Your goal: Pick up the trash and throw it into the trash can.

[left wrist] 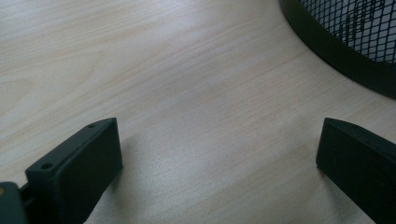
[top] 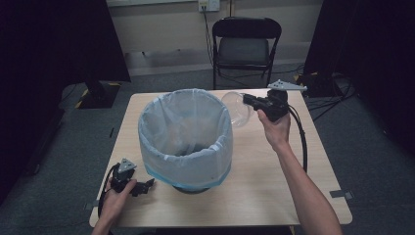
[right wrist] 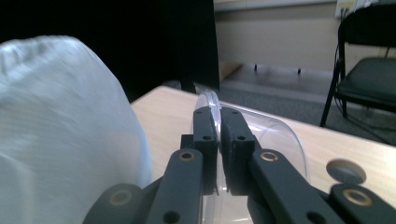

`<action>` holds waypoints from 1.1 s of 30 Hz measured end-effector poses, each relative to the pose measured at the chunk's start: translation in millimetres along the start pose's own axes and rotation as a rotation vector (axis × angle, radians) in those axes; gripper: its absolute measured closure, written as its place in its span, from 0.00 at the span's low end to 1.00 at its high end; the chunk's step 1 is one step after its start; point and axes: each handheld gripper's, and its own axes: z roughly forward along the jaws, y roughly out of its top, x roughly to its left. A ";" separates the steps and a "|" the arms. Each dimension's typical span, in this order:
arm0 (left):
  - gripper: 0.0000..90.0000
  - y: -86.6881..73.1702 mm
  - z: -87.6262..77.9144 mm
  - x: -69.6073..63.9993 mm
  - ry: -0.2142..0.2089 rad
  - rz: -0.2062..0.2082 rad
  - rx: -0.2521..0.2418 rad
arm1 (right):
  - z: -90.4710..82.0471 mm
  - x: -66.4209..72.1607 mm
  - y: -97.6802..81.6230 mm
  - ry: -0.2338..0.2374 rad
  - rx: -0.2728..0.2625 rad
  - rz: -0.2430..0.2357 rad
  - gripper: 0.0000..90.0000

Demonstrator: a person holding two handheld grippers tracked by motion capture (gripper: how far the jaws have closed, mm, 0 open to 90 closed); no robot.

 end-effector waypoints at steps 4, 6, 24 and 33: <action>0.00 0.1 -0.1 0.4 -0.001 0.006 0.002 | -10.0 7.2 8.9 0.008 -0.049 -0.009 0.95; 0.00 0.0 -0.1 0.2 0.000 0.003 0.002 | -14.7 9.7 13.0 0.008 -0.069 -0.014 0.95; 0.00 0.0 0.0 0.0 -0.001 0.000 0.000 | -37.7 33.5 57.2 0.073 -0.206 -0.050 0.95; 0.00 0.0 -0.1 0.2 0.000 0.003 0.002 | -47.4 60.3 77.6 0.147 -0.296 -0.076 0.95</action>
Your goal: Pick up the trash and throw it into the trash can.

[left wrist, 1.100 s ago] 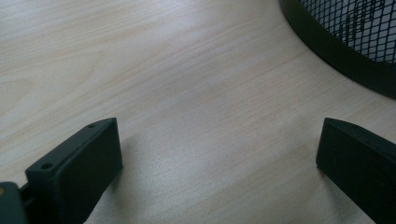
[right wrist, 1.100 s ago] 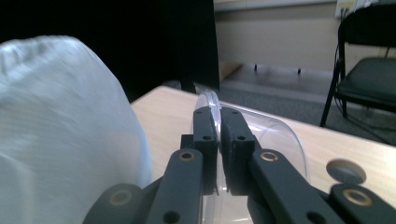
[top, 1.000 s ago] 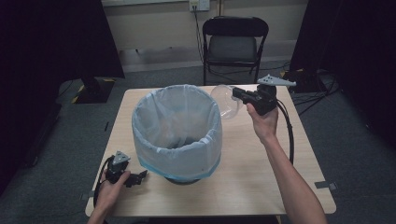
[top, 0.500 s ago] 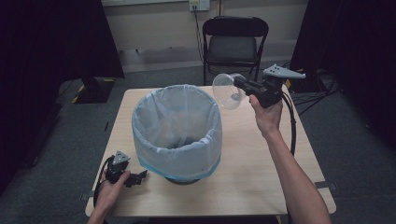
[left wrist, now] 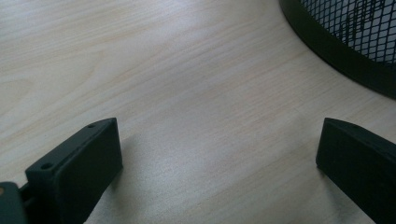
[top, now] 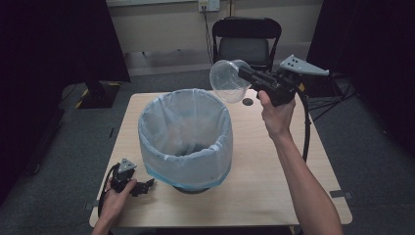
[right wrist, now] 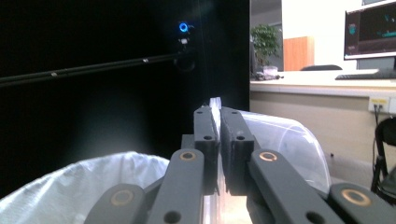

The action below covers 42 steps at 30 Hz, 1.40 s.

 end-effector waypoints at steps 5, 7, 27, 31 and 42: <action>0.00 0.1 0.0 0.2 0.000 0.003 0.001 | 0.5 8.2 7.5 0.034 -0.027 -0.002 0.95; 0.00 0.0 0.0 0.1 0.000 0.001 0.000 | 0.4 12.7 10.0 0.058 -0.036 0.002 0.95; 0.00 0.0 0.0 0.0 0.000 0.000 0.000 | 28.7 59.4 -29.6 0.287 0.158 0.005 0.95; 0.00 0.1 0.0 0.2 -0.001 0.003 0.001 | 30.3 57.4 -38.6 0.291 0.191 0.008 0.95; 0.00 0.0 0.0 0.0 0.000 0.000 0.000 | 36.1 56.8 -51.2 0.269 0.237 0.003 0.88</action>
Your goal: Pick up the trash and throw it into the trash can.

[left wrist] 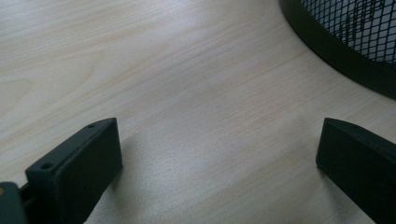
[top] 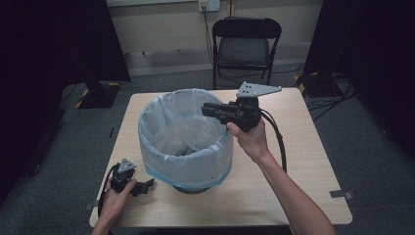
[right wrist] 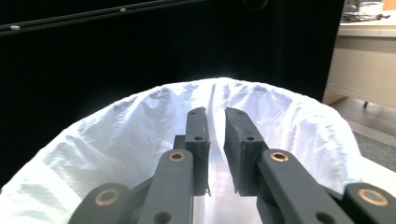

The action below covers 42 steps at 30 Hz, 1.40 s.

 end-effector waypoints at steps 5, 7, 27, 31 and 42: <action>0.00 0.0 0.0 0.0 0.001 0.000 -0.001 | 0.6 -2.0 0.5 -0.009 0.012 0.009 0.77; 0.00 0.0 0.0 0.1 0.000 0.001 0.000 | -1.1 -2.3 1.3 -0.020 0.002 0.009 0.69; 0.00 0.0 0.0 0.0 0.000 -0.001 -0.001 | -59.2 -45.0 -22.8 -0.396 0.027 0.049 0.35; 0.00 0.0 -0.1 0.1 0.000 0.001 0.000 | -71.4 -51.7 -36.4 -0.445 0.065 0.072 0.31; 0.00 -0.1 -0.1 0.0 0.002 0.000 0.000 | -120.0 -68.0 -93.7 -0.563 0.141 0.196 0.20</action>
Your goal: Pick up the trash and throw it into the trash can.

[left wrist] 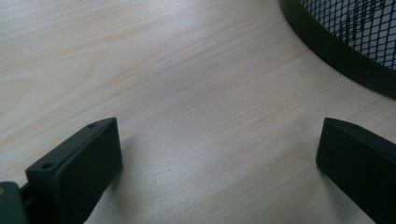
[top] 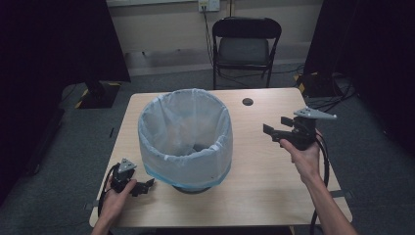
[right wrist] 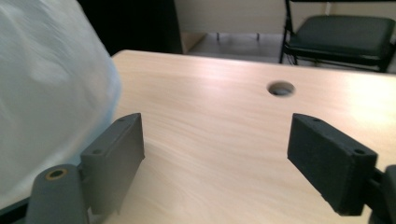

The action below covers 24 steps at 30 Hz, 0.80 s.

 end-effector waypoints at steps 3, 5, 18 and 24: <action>0.00 -0.1 0.2 -0.3 0.000 -0.004 -0.003 | -6.5 -10.9 -16.4 -0.037 0.024 0.019 0.19; 0.00 -0.1 0.1 -0.3 0.000 -0.004 -0.003 | -9.3 -18.3 -32.0 -0.056 0.056 0.034 0.19; 0.00 -0.1 0.0 -0.3 0.001 -0.002 -0.002 | -5.3 -50.5 -123.8 -0.188 0.284 0.109 0.21; 0.00 -0.2 0.2 -0.4 0.001 -0.004 -0.003 | -2.3 -54.7 -136.5 -0.253 0.302 0.062 0.22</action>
